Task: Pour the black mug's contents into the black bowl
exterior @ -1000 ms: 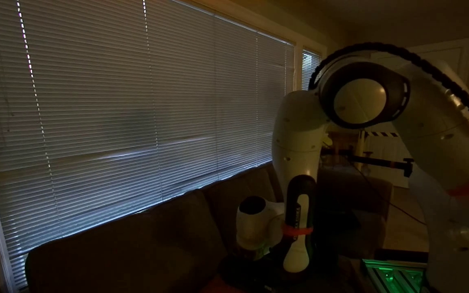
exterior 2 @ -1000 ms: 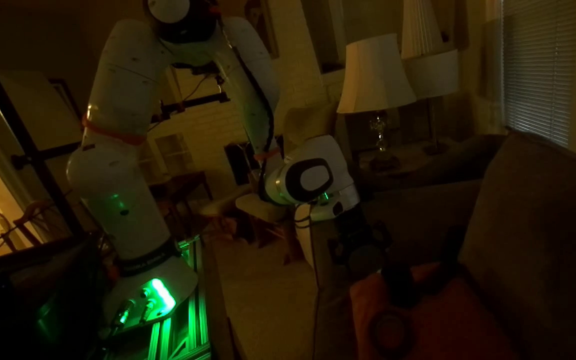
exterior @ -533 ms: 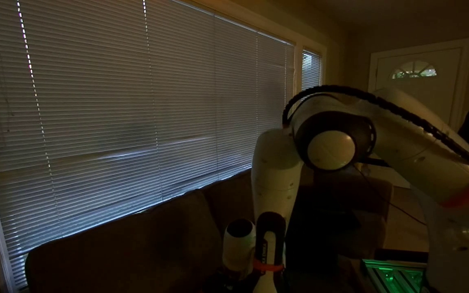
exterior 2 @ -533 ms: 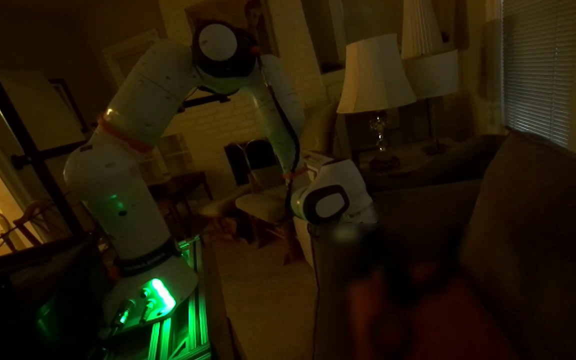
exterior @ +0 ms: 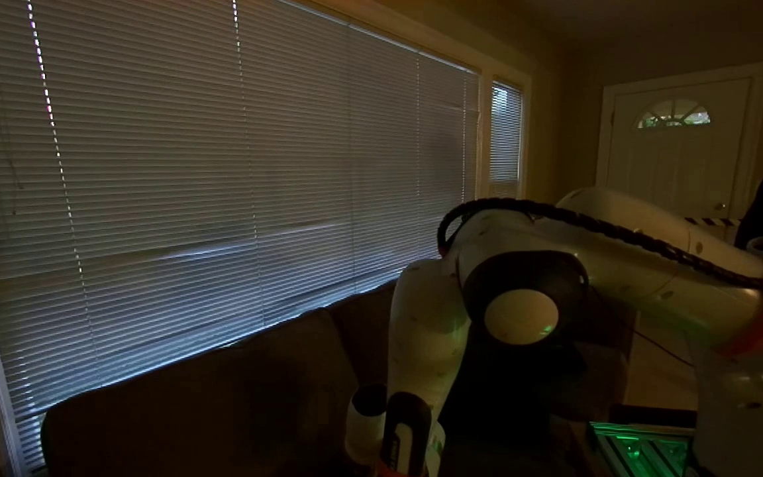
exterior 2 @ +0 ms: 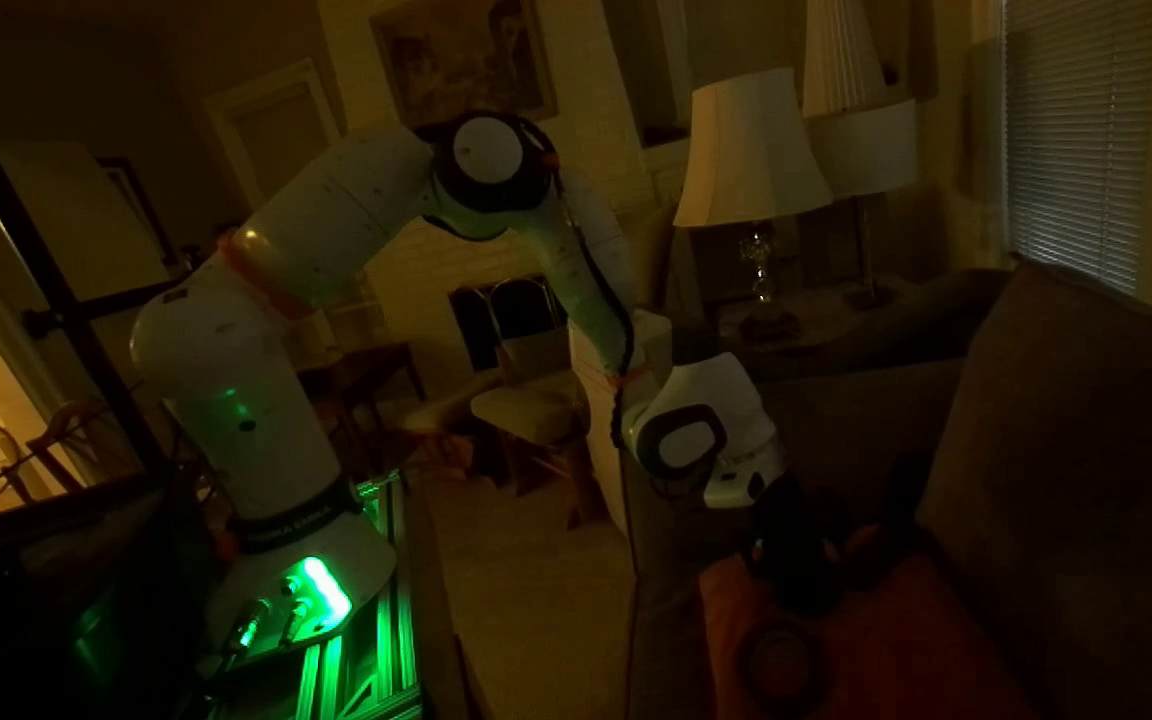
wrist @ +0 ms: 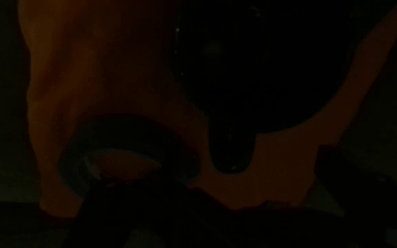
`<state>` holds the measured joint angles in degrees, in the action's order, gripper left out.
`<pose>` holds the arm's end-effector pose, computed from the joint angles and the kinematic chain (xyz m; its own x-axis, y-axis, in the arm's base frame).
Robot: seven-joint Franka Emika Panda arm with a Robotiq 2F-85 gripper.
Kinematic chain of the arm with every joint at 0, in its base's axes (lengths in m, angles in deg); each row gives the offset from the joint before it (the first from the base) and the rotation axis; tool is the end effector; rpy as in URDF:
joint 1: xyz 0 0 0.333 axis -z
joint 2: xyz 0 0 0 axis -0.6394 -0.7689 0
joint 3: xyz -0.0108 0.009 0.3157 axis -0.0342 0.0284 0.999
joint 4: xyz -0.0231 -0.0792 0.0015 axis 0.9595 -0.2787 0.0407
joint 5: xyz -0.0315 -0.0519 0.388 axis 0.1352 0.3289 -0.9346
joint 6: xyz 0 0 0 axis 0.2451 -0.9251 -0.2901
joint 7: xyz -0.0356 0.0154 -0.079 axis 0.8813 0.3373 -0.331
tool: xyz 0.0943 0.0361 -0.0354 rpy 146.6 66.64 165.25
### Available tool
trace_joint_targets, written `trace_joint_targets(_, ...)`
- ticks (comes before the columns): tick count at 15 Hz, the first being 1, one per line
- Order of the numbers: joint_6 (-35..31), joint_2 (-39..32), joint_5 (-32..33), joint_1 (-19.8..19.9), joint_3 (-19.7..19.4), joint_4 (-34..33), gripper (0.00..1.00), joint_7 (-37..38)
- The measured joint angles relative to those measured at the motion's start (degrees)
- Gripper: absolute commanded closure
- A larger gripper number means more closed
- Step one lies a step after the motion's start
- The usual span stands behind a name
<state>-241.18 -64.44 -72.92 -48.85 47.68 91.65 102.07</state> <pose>0.5414 -0.1265 -0.0260 -0.3263 -0.9177 0.2267 -0.9298 0.2683 -0.2519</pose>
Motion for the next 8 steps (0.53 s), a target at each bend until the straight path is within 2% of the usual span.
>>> trace_joint_targets(8, 0.89, -2.17, -8.76, -8.48, -5.71, -1.90, 0.00, 0.10)
